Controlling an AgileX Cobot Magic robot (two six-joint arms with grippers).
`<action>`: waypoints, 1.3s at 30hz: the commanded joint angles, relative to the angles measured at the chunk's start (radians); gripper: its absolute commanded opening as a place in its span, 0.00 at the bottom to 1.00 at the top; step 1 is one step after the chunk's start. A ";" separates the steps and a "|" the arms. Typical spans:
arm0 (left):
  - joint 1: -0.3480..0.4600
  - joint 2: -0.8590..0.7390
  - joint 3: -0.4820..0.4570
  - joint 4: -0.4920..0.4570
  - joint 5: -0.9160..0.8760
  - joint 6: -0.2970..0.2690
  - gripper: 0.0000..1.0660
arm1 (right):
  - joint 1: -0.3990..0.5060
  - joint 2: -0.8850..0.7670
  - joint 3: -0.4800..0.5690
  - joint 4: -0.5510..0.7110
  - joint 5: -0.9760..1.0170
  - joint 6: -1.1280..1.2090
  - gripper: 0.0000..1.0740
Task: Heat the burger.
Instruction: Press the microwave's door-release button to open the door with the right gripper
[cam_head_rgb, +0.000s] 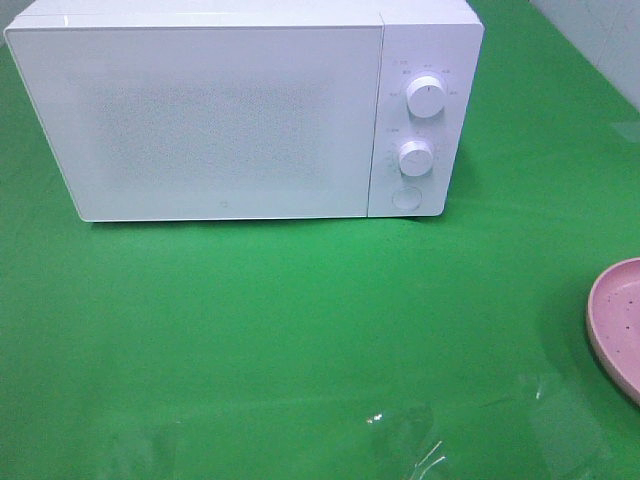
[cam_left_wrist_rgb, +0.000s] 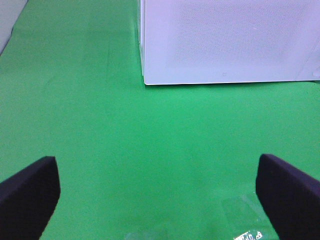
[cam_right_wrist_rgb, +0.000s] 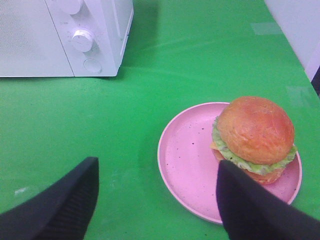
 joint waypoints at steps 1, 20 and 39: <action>-0.005 -0.024 0.002 -0.001 -0.003 -0.005 0.96 | -0.003 -0.025 0.002 0.000 -0.014 -0.003 0.60; -0.005 -0.024 0.002 -0.001 -0.003 -0.005 0.96 | -0.003 -0.018 -0.019 0.001 -0.060 0.004 0.60; -0.005 -0.024 0.002 -0.001 -0.003 -0.005 0.96 | -0.003 0.266 0.048 0.001 -0.408 0.004 0.60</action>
